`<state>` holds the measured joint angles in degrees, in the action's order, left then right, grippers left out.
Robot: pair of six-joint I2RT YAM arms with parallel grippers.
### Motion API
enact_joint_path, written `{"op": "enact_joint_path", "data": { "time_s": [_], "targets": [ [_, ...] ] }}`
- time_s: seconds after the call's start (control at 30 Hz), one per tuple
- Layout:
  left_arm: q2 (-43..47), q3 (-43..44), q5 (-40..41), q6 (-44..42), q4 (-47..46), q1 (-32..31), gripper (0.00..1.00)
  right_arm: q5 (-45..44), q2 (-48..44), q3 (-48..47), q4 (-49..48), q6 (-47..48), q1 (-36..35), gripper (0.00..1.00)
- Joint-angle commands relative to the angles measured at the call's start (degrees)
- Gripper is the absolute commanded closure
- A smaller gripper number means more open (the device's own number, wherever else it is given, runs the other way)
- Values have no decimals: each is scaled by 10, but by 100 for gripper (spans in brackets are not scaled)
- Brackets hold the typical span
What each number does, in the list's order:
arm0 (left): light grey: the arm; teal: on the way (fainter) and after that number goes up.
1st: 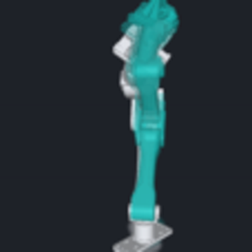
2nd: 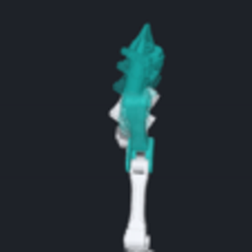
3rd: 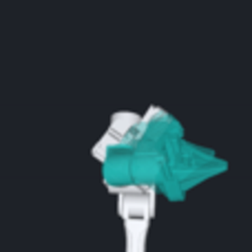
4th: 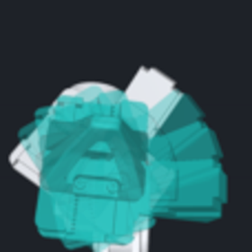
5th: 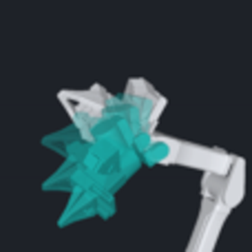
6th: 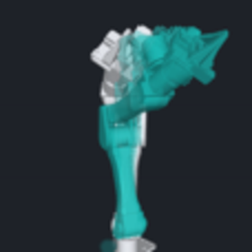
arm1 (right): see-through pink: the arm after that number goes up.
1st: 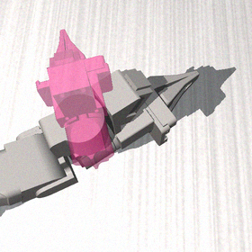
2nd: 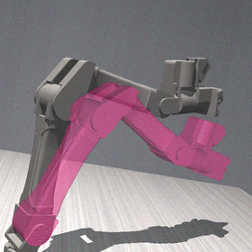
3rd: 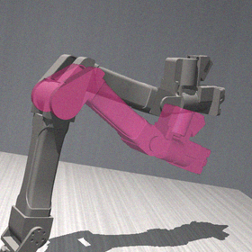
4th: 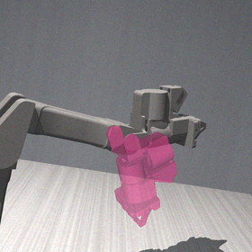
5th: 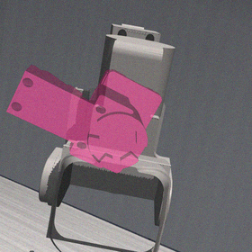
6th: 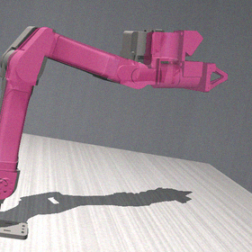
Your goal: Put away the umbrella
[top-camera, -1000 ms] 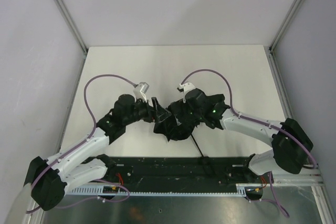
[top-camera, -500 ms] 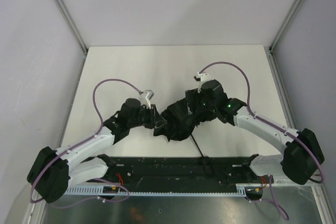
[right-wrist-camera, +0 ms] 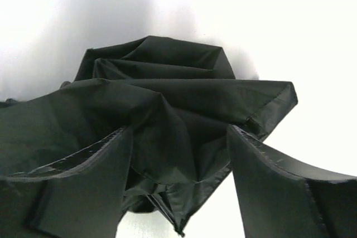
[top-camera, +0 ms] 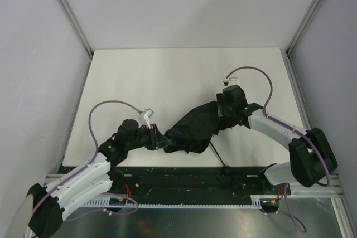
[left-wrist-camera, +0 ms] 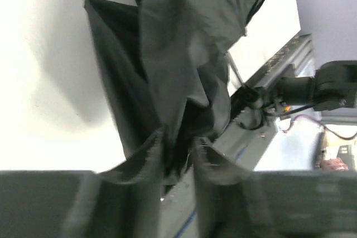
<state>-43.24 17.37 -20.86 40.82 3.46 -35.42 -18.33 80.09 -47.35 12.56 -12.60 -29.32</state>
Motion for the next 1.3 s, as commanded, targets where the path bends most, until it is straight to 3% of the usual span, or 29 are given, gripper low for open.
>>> {"op": "enact_joint_path", "data": {
  "time_s": [0.0, 0.07, 0.13, 0.2, 0.27, 0.43, 0.5, 0.57, 0.77, 0.87, 1.07, 1.27],
  "targets": [
    [51, -1, -41, 30, 12, 4, 55, -35, -80, -15, 37, 15, -52, 21],
    [73, 11, -45, 25, 30, 4, 41, -16, -125, -26, 75, 0, -71, 12],
    [87, 26, -50, 13, 53, 5, 21, 28, -163, -31, 111, -20, -80, 6],
    [93, 46, -57, 0, 79, 6, 13, 65, -186, -32, 136, -32, -98, 5],
    [95, 75, -61, -12, 101, 8, 18, 65, -195, -37, 150, -38, -146, 4],
    [64, 159, -30, -38, 143, 16, 48, -11, -177, -95, 194, -64, -269, 16],
    [40, 187, -15, -48, 146, 16, 61, -7, -164, -107, 173, -63, -299, 20],
    [24, 204, -6, -49, 147, 17, 67, 10, -144, -113, 141, -59, -315, 23],
    [-31, 184, -16, -29, 79, 15, 70, 92, -60, -133, 84, -60, -258, 29],
    [-79, 130, -28, -14, 11, 3, 70, 77, -15, -134, 74, -24, -239, 31],
    [-191, 19, -28, 19, -144, -23, 61, -44, 85, -125, 144, 7, -208, 10],
    [-210, -22, -10, 25, -167, -37, 61, -58, 101, -115, 164, 6, -203, 6]
  ]
}}
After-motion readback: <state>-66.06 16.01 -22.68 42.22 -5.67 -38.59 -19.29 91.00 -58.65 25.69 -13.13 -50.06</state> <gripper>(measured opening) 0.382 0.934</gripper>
